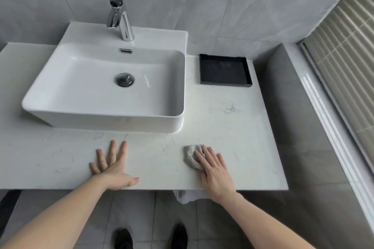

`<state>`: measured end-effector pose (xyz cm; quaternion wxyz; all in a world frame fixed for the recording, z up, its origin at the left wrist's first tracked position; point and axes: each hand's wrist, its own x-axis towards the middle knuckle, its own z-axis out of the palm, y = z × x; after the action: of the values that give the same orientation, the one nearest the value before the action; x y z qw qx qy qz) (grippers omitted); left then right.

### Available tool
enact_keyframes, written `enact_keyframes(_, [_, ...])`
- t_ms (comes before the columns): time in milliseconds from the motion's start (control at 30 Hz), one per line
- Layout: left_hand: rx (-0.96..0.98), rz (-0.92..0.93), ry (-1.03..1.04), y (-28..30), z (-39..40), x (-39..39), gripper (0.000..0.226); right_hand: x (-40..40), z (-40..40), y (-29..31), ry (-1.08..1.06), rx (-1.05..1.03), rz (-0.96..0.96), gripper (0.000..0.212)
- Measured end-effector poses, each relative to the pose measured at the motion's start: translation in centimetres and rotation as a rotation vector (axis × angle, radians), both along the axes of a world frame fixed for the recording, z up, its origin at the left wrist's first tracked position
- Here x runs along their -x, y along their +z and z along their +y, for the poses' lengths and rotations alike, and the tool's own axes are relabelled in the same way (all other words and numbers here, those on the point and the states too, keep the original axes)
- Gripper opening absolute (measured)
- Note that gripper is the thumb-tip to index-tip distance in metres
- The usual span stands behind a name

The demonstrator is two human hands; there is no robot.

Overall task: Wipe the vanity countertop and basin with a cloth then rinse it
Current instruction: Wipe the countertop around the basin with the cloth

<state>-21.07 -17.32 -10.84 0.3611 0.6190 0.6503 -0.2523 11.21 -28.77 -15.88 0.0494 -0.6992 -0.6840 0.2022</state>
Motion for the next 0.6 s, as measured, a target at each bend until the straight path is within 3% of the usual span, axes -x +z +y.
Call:
enact_keyframes(67, [0.004, 0.001, 0.004, 0.0, 0.0, 0.0, 0.135, -3.3, -0.6, -0.2, -0.052, -0.013, 0.007, 0.067])
enact_keyframes(133, [0.008, -0.004, 0.011, 0.0, 0.1, 0.0, 0.135, -6.6, -1.4, 0.2, -0.239, -0.042, 0.067, 0.072])
enact_keyframes(233, [0.004, -0.015, 0.016, 0.0, 0.1, 0.1, 0.135, -10.5, -2.2, 1.7, -0.54, -0.126, 0.121, 0.06])
enact_keyframes(300, [0.008, -0.032, 0.02, -0.1, 0.1, 0.1, 0.134, -12.1, -2.0, 2.8, -0.628, -0.174, 0.152, 0.053])
enact_keyframes(467, [0.002, -0.057, 0.031, 0.0, 0.0, 0.4, 0.133, -9.2, 0.6, 0.7, -0.638, 0.036, -0.022, 0.056])
enact_keyframes(600, [-0.011, -0.054, 0.022, -0.3, -0.1, 0.5, 0.134, 1.9, 1.1, -0.8, -0.437, -0.079, 0.055, 0.068])
